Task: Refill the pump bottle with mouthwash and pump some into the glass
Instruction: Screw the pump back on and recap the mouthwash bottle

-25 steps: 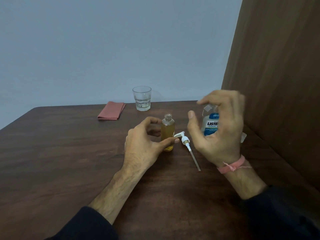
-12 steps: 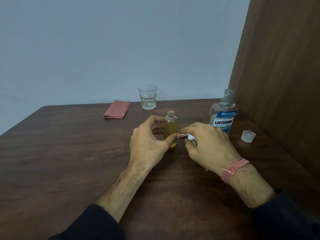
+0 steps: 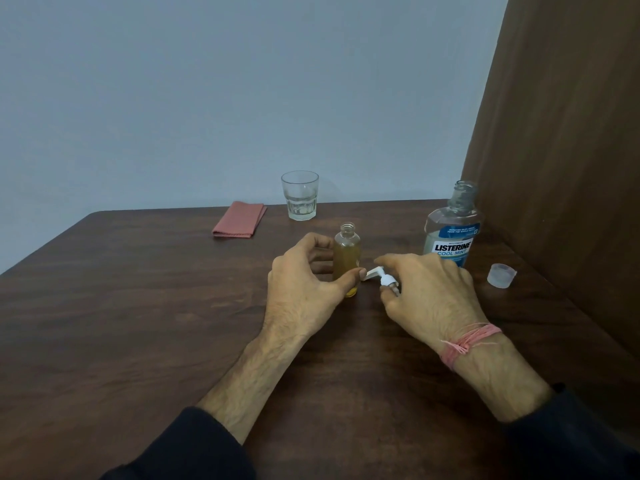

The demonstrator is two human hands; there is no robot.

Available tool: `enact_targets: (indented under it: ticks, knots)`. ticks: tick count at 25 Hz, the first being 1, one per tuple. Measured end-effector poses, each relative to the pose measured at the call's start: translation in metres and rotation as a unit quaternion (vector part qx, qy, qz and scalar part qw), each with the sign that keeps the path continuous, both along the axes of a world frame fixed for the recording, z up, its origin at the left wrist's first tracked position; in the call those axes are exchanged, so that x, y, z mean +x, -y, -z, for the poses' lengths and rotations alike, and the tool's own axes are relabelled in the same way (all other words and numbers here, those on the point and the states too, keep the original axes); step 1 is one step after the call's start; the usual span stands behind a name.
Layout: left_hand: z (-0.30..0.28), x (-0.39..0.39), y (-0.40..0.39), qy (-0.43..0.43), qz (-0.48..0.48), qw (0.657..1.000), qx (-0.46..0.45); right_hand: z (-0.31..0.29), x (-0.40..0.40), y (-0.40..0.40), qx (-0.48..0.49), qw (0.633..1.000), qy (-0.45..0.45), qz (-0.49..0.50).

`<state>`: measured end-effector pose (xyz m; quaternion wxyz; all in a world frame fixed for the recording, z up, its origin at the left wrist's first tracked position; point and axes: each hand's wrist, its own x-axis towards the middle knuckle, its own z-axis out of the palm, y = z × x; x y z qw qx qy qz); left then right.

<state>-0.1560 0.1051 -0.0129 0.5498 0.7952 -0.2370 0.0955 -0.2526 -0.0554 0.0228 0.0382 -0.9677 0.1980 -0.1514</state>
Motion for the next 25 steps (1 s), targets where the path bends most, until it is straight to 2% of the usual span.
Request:
enact_targets:
  ticks: [4,7,13,15,18,22,25]
  knots:
    - [-0.001,-0.001,-0.001,-0.002,0.000,1.000,-0.002,-0.001,-0.002,0.000,0.020,0.999,0.022,-0.014]
    - [-0.002,-0.003,-0.001,0.007,-0.005,1.000,-0.005,-0.003,-0.002,0.001,0.081,0.995,0.054,-0.014]
    - [-0.003,-0.002,-0.002,0.015,-0.028,0.999,0.002,-0.010,-0.006,0.013,0.186,0.967,0.171,-0.022]
    - [-0.003,-0.003,-0.002,0.016,-0.028,0.999,0.005,-0.014,-0.007,0.014,0.243,0.941,0.234,-0.038]
    - [-0.003,-0.004,-0.002,0.019,-0.015,1.000,0.010,-0.020,-0.009,0.008,0.310,0.870,0.365,-0.119]
    - [-0.002,-0.005,-0.001,0.030,0.001,0.999,0.017,-0.026,-0.014,0.001,0.280,0.777,0.518,-0.224]
    - [-0.001,-0.006,0.000,0.042,0.006,0.999,0.018,-0.026,-0.016,-0.003,0.262,0.746,0.557,-0.254]
